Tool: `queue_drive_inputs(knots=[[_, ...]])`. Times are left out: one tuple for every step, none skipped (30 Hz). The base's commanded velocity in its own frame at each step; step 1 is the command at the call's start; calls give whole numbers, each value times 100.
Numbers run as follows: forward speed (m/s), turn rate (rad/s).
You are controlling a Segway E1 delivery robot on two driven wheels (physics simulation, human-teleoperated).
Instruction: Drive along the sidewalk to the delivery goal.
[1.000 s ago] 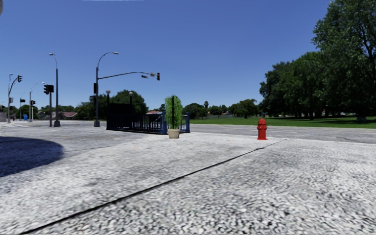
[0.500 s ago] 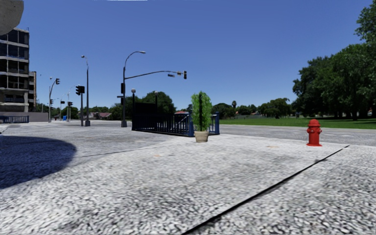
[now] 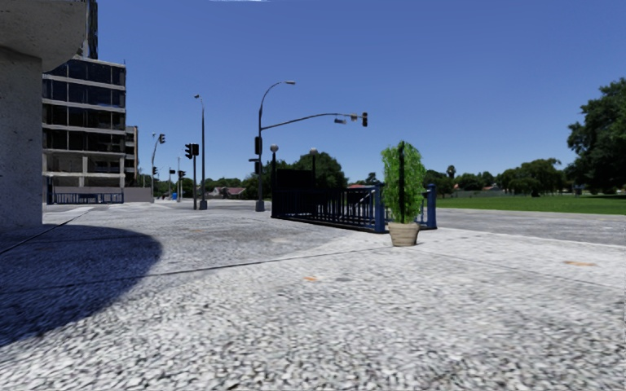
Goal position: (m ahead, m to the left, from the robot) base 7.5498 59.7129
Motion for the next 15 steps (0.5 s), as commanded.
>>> queue_drive_inputs(knots=[[200,48],[200,48],[200,48],[200,48],[200,48],[200,48],[200,48],[200,48],[200,48],[200,48],[200,48],[200,48],[200,48],[200,48],[200,48]])
